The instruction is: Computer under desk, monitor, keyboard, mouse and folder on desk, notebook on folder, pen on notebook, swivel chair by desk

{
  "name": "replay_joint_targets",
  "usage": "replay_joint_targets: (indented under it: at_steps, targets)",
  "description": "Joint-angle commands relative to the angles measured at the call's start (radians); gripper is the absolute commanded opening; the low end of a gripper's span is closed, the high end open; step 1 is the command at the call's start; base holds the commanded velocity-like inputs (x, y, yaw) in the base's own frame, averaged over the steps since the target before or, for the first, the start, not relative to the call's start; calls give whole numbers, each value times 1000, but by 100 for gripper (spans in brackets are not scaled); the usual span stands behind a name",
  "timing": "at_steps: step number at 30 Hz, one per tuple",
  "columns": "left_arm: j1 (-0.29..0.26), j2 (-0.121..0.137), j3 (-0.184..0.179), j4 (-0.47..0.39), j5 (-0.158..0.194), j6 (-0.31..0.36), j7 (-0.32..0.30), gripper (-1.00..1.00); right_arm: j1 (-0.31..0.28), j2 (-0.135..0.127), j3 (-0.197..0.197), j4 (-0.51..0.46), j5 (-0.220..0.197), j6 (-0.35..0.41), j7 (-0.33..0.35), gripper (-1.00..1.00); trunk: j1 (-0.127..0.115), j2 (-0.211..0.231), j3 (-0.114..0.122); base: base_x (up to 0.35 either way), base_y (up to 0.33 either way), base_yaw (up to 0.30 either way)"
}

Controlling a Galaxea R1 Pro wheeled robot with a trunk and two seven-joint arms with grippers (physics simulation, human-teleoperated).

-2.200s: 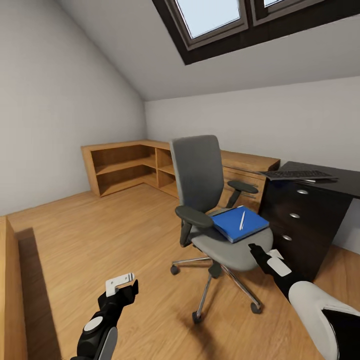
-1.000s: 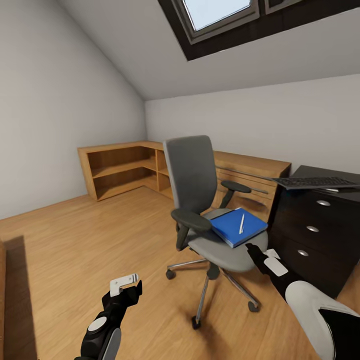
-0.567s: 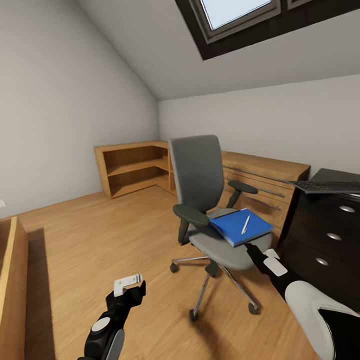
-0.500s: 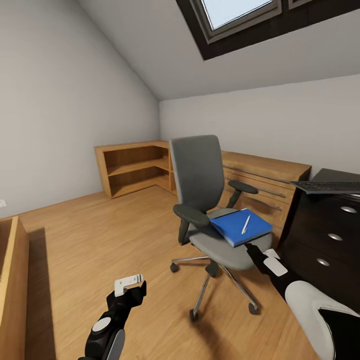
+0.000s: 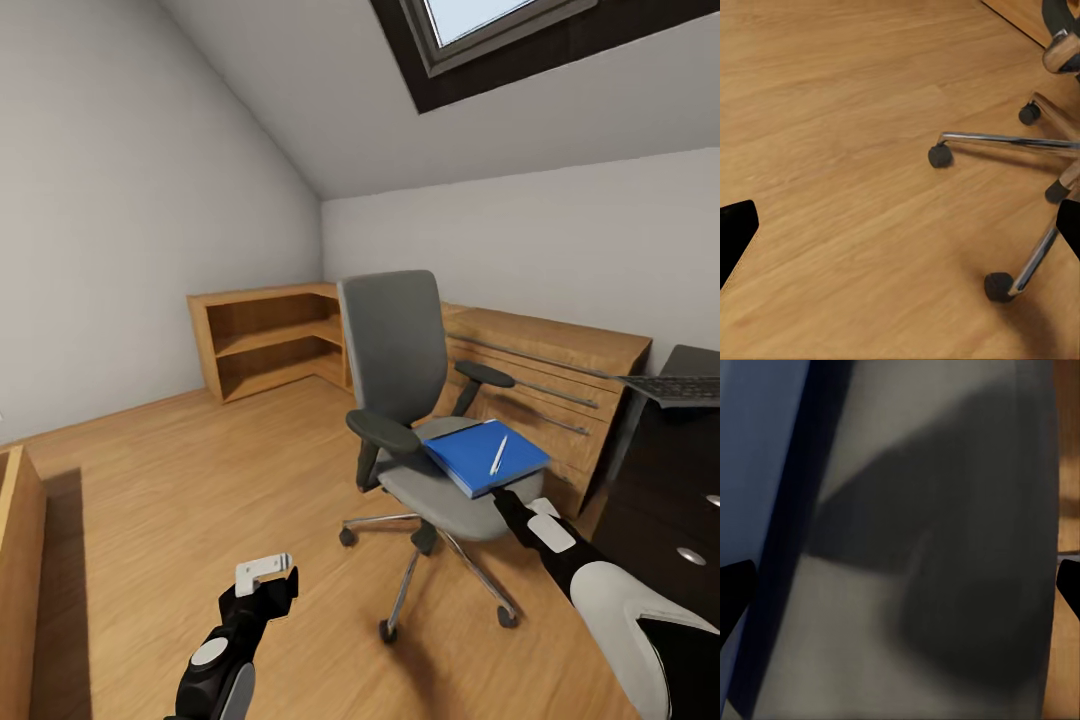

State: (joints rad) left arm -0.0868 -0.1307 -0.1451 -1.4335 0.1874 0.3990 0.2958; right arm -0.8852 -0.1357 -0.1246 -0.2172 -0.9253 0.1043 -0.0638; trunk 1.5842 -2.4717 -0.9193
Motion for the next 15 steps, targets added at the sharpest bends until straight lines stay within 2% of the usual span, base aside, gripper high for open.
replay_joint_targets:
  at_steps: [1,15]
  targets:
    - [-1,0,-2,-1,11,3,9,100,0,1,-3,-2,-7,6,-4,100,0,0,-1,308,105,0]
    - [-1,0,-2,-1,11,3,9,100,0,1,-3,-2,-7,6,-4,100,0,0,-1,309,17,0]
